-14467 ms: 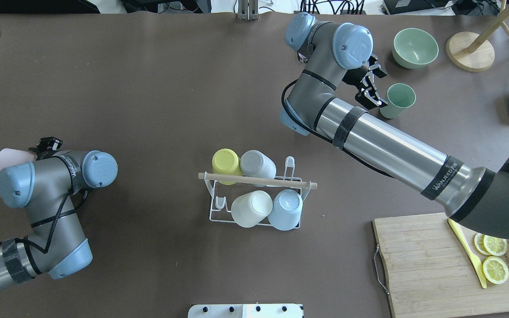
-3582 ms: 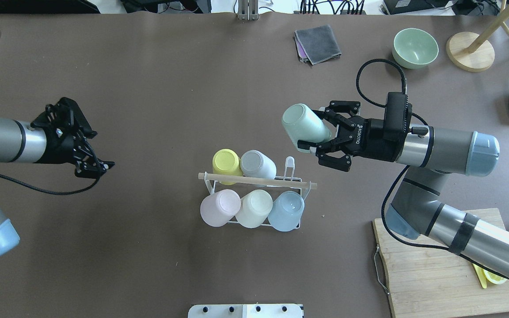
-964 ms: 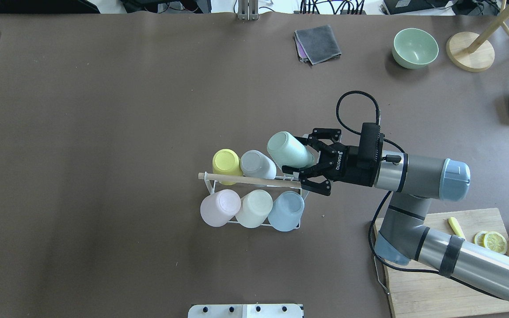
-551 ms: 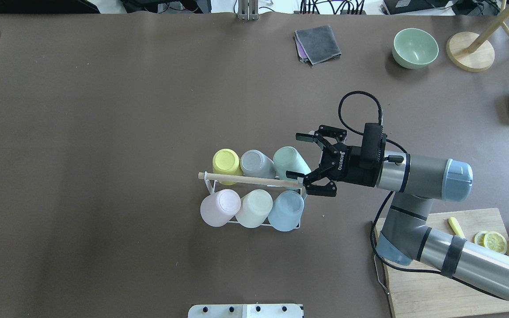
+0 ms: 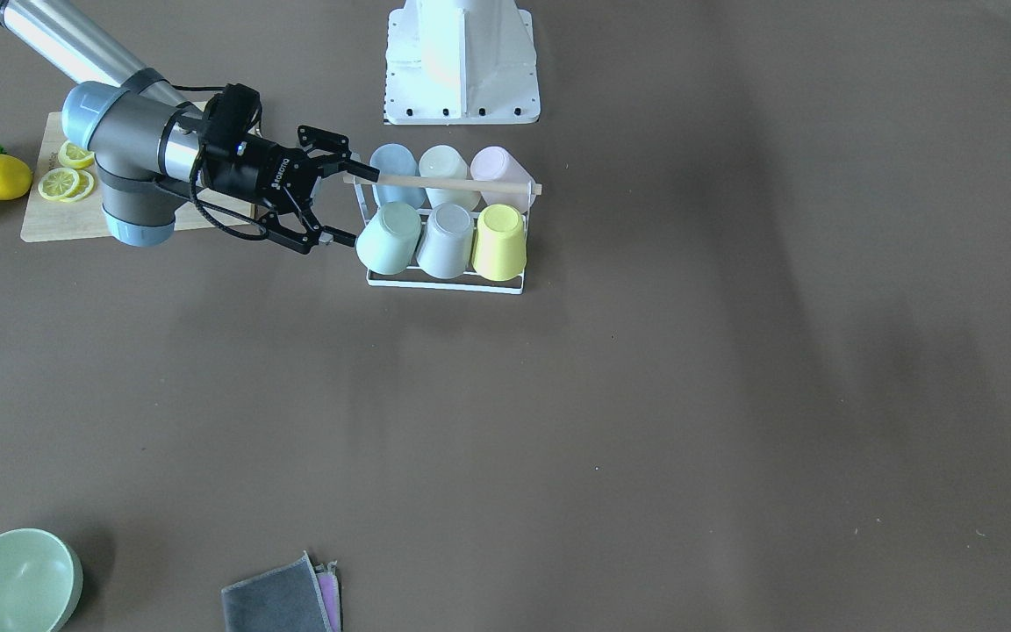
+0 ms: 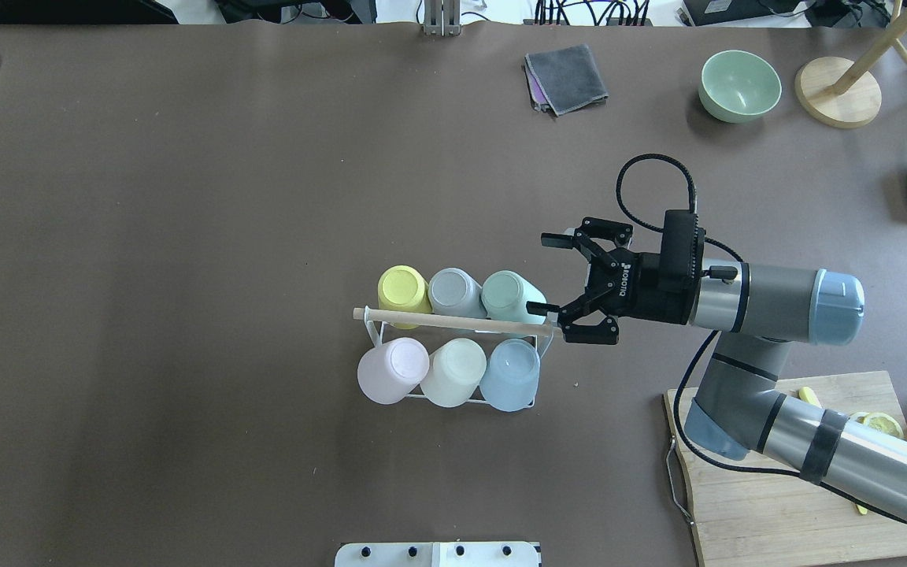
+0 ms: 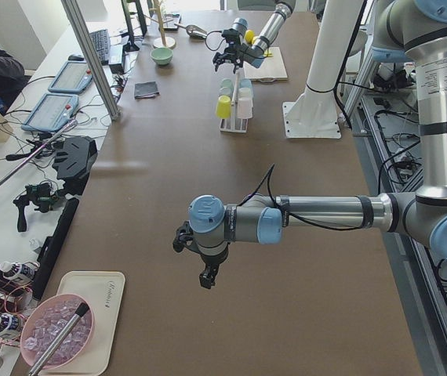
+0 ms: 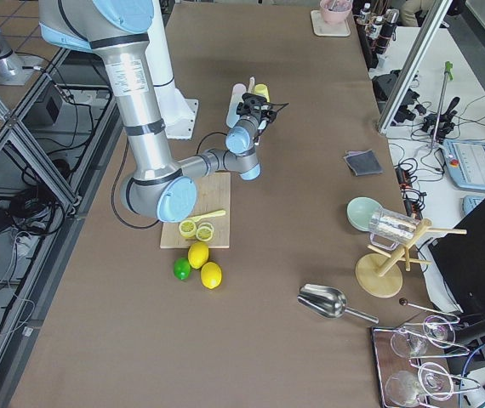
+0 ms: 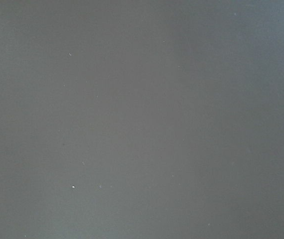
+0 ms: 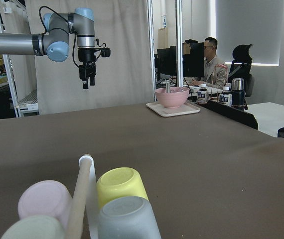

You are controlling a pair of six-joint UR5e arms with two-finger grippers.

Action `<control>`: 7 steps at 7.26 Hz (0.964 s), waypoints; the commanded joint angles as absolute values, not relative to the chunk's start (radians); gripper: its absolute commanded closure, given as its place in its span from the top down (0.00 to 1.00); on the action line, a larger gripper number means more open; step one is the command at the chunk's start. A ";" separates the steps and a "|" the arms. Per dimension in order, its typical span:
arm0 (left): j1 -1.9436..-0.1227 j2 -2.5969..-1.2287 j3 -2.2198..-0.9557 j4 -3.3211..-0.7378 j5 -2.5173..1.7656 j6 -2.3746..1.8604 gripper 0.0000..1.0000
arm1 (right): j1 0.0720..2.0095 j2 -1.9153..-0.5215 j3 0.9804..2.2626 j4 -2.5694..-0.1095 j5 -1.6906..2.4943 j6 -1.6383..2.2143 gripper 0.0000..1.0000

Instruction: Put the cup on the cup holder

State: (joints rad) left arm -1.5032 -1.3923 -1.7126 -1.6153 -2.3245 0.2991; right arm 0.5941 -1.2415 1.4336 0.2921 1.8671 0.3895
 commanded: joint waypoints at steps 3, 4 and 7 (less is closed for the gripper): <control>-1.503 -1.401 -1.710 -1.615 -2.322 0.299 0.99 | 0.924 -1.392 1.593 -0.076 2.403 0.405 1.00; -1.502 -1.401 -1.710 -1.615 -2.321 0.301 0.99 | 1.005 -1.458 1.633 -0.185 2.492 0.403 1.00; -1.503 -1.399 -1.709 -1.615 -2.321 0.299 0.99 | 1.155 -1.662 1.756 -0.533 2.548 0.390 1.00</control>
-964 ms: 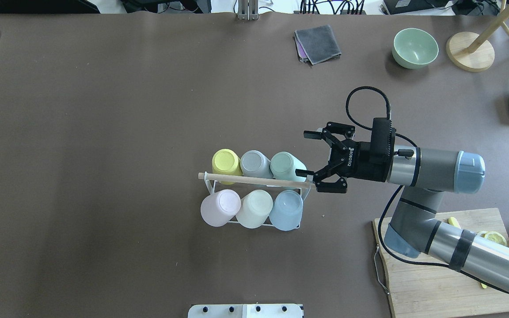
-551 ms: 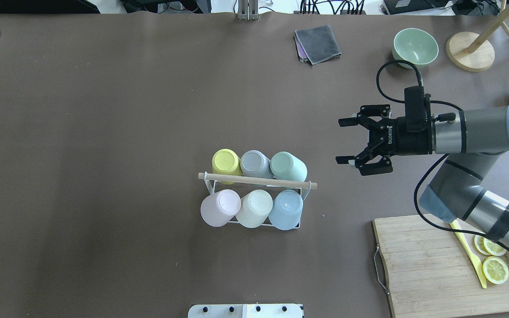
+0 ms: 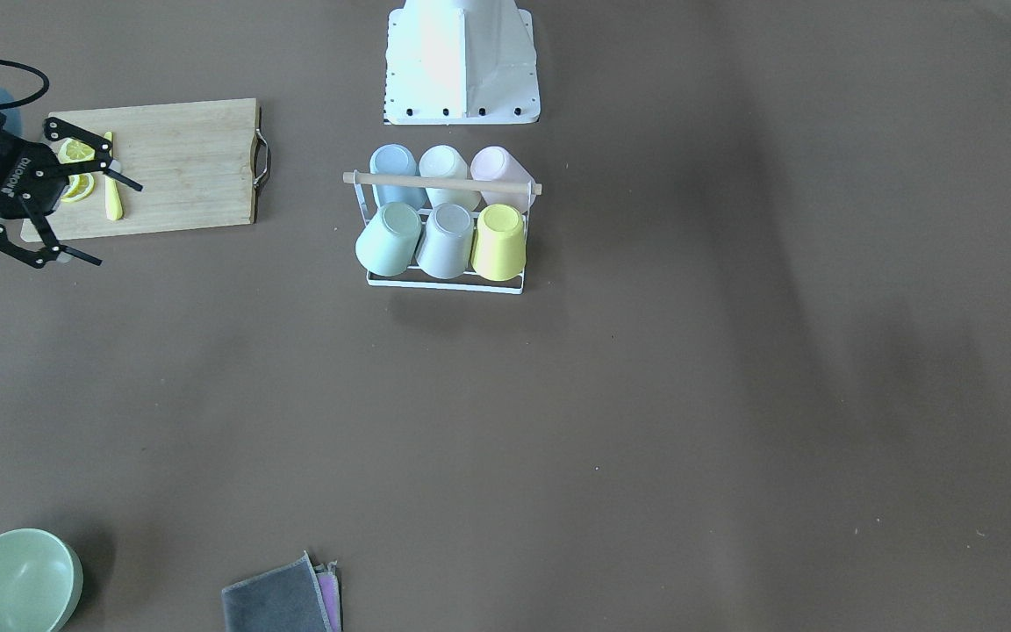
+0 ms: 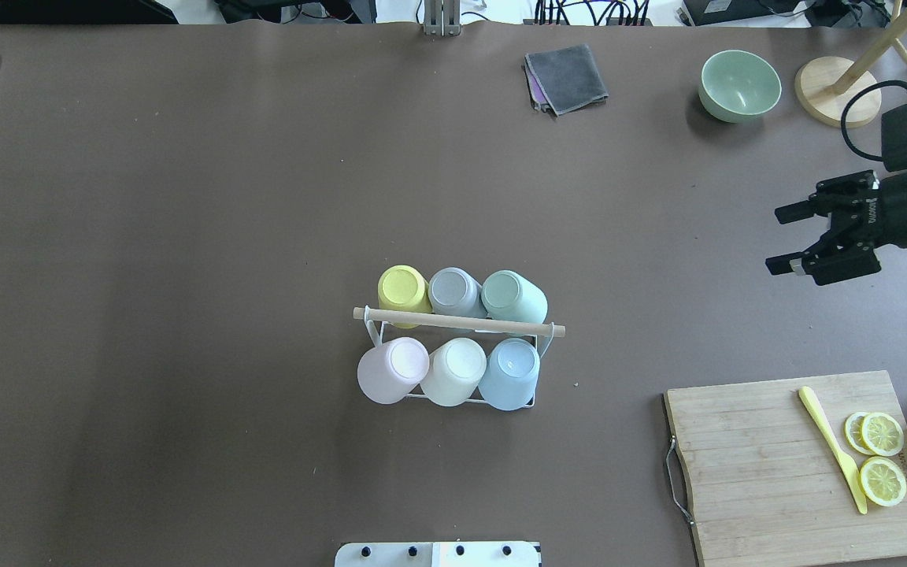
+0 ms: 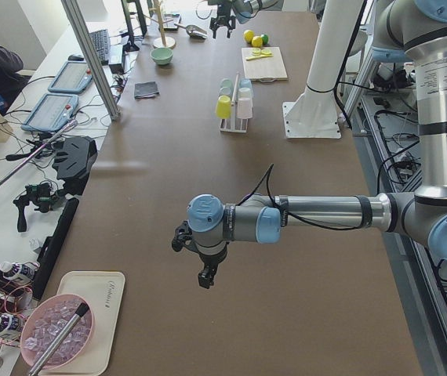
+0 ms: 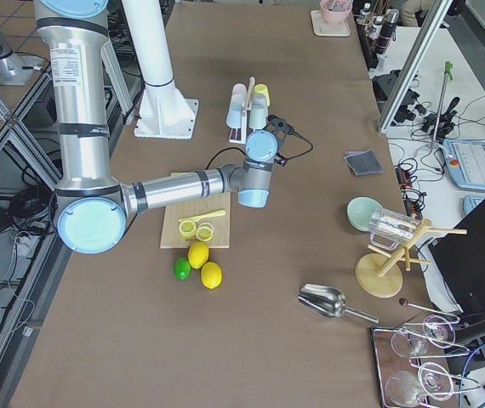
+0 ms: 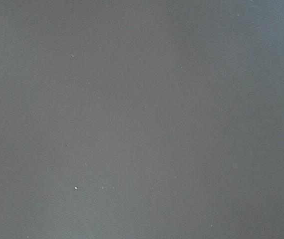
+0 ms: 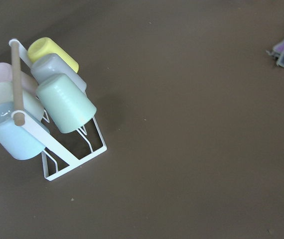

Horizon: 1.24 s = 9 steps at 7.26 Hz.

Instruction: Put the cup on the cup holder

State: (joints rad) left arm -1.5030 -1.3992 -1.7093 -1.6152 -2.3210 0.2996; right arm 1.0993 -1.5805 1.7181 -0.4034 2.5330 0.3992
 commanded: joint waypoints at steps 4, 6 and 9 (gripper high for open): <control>-1.503 -1.397 -1.700 -1.617 -2.322 0.301 0.99 | 1.349 -1.768 1.769 -0.952 2.473 0.292 1.00; -1.503 -1.396 -1.700 -1.617 -2.324 0.301 0.99 | 1.457 -1.755 1.766 -1.290 2.361 0.139 1.00; -1.502 -1.399 -1.692 -1.617 -2.324 0.301 0.99 | 1.612 -1.691 1.752 -1.677 2.217 -0.080 1.00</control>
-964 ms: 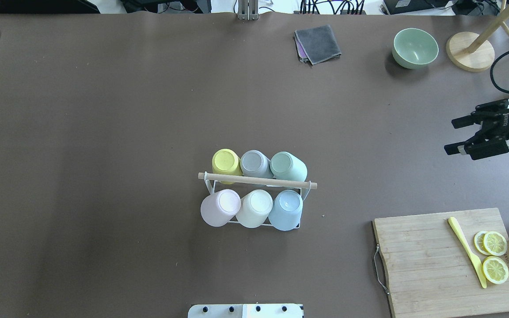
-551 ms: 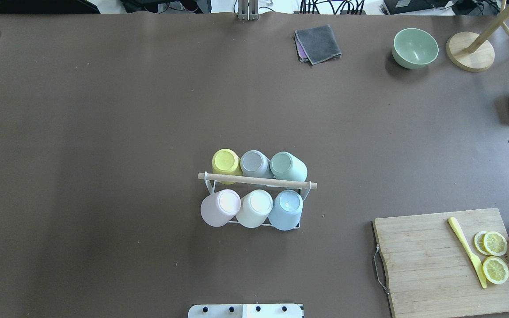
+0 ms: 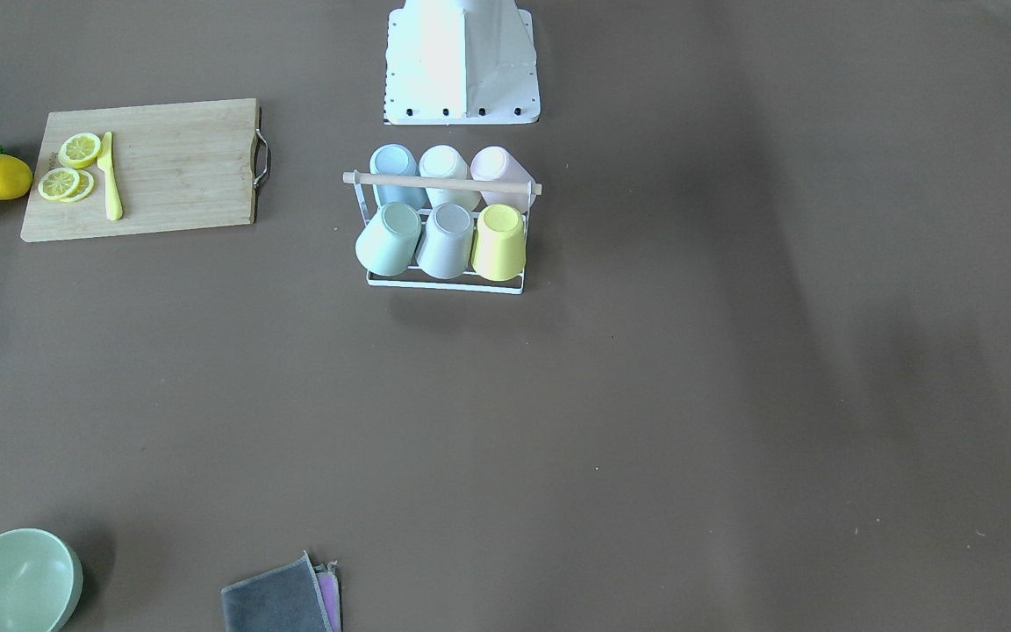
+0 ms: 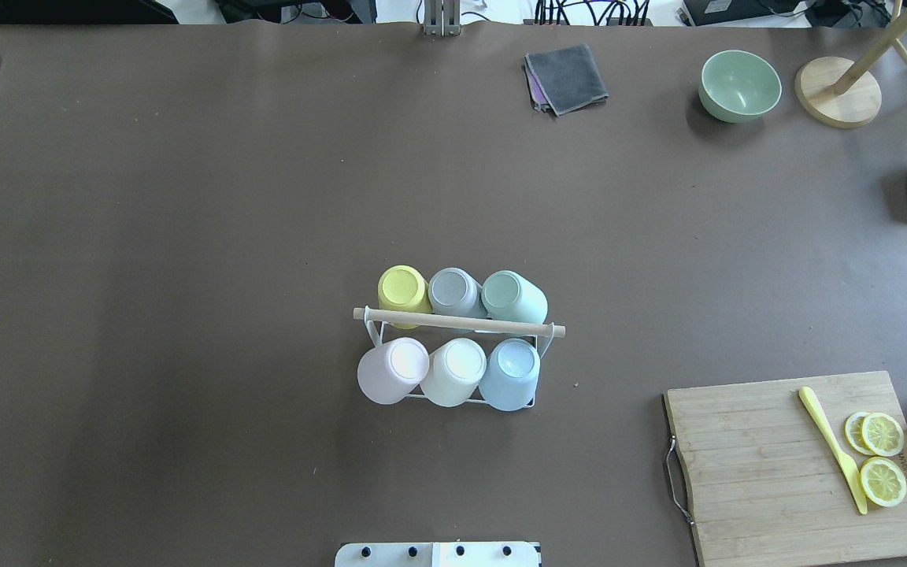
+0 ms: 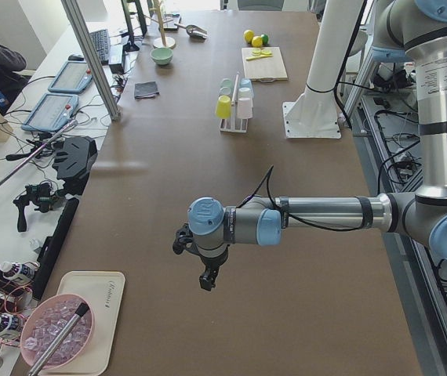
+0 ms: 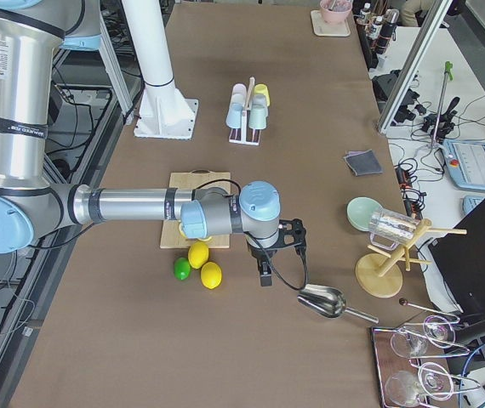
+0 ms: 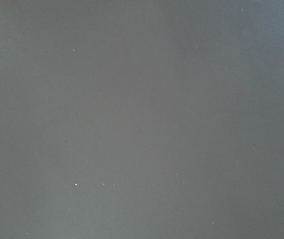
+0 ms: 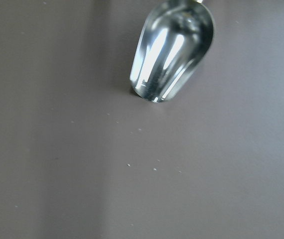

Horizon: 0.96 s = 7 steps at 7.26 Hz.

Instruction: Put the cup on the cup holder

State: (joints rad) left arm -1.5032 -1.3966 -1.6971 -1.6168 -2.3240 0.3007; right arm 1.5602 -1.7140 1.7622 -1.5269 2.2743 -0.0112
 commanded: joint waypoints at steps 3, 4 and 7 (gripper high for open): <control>-1.502 -1.401 -1.686 -1.618 -2.326 0.301 0.99 | 1.660 -1.577 1.703 -1.870 2.212 -0.087 1.00; -1.503 -1.401 -1.684 -1.618 -2.326 0.301 0.99 | 1.667 -1.560 1.688 -1.864 2.261 -0.089 1.00; -1.502 -1.402 -1.678 -1.621 -2.326 0.302 0.99 | 1.675 -1.559 1.693 -1.858 2.293 -0.069 1.00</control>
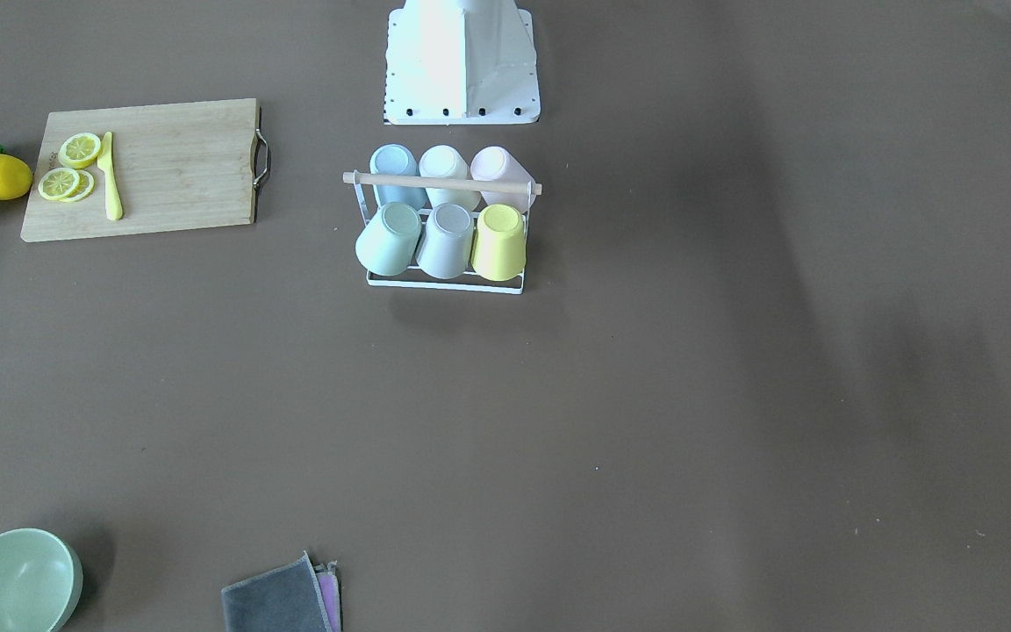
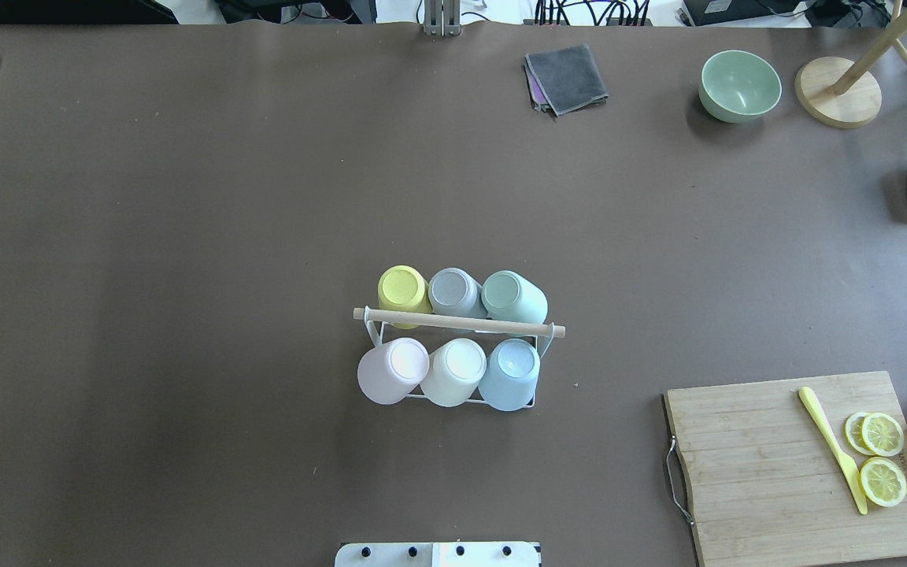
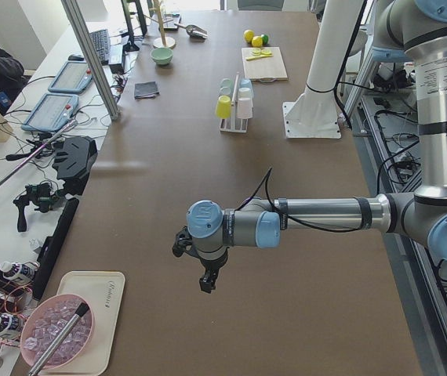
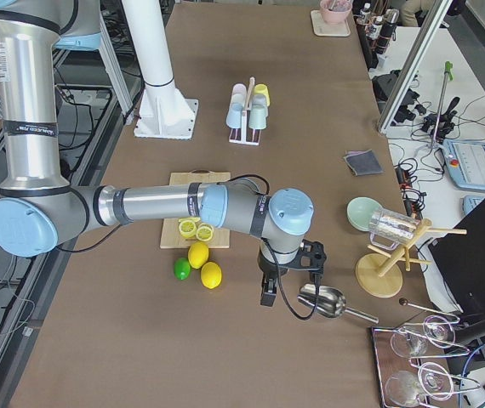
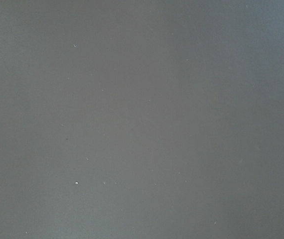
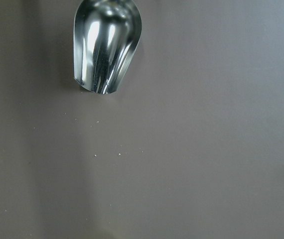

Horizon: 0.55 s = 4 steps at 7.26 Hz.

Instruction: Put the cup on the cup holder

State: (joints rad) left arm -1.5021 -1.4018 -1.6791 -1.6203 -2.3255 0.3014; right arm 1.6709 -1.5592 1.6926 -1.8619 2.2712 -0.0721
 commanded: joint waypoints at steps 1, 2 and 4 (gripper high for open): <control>-1.502 -1.402 -1.678 -1.621 -2.326 0.302 0.99 | 1.675 -1.555 1.704 -1.852 2.293 -0.074 1.00; -1.502 -1.401 -1.678 -1.621 -2.326 0.302 0.99 | 1.675 -1.551 1.710 -1.815 2.296 -0.075 1.00; -1.502 -1.401 -1.678 -1.621 -2.326 0.302 0.99 | 1.672 -1.563 1.698 -1.801 2.301 -0.075 1.00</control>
State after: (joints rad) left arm -1.5022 -1.4007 -1.6782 -1.6214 -2.3255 0.3022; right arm 1.6737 -1.5597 1.7018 -1.8117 2.2987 -0.0742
